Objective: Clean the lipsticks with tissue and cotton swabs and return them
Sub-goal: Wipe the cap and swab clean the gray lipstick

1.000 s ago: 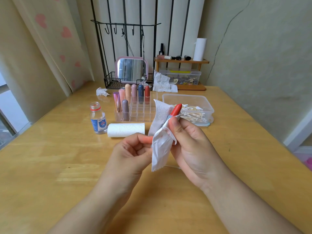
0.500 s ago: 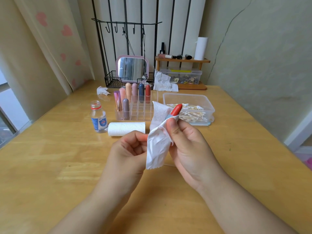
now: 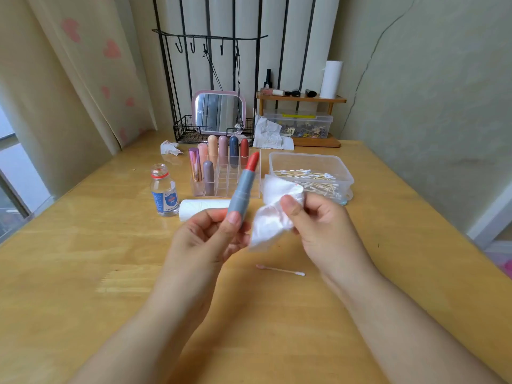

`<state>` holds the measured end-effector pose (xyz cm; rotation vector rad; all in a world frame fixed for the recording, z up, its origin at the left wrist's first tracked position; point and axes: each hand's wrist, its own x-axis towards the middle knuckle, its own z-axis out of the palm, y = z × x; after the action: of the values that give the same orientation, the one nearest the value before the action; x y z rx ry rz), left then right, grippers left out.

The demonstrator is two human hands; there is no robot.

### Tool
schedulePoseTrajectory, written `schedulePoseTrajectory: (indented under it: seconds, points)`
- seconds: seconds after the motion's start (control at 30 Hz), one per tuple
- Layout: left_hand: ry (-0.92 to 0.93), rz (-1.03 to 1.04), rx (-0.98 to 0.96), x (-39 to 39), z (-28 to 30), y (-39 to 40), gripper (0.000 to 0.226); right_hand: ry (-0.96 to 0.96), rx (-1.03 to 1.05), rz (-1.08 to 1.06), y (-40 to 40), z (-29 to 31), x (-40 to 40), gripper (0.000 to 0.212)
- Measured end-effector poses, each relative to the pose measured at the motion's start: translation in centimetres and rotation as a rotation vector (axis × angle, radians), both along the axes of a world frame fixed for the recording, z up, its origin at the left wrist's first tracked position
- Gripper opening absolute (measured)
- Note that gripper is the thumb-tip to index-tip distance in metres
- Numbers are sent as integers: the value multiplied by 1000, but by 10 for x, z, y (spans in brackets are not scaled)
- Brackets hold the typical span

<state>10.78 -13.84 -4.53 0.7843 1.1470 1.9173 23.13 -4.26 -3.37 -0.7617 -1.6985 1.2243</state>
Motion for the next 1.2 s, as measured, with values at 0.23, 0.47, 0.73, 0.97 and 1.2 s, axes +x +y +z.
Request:
schedulePoseTrajectory:
  seconds: [0.23, 0.47, 0.73, 0.97, 1.2]
  points:
    - [-76, 1, 19, -9, 6, 2, 24, -662, 542, -163, 40, 10, 5, 17]
    - [254, 30, -147, -22, -9, 7, 11, -969, 517, 2, 40, -9, -14, 30]
    - [963, 244, -333, -26, -31, 14, 16, -828, 496, -11, 33, -23, -4, 14]
    - [1107, 326, -487, -27, -34, 20, 12, -711, 492, -58, 27, -34, 4, 12]
    - [1182, 340, -575, -27, -37, 25, 17, -681, 477, -31, 27, -40, 5, 15]
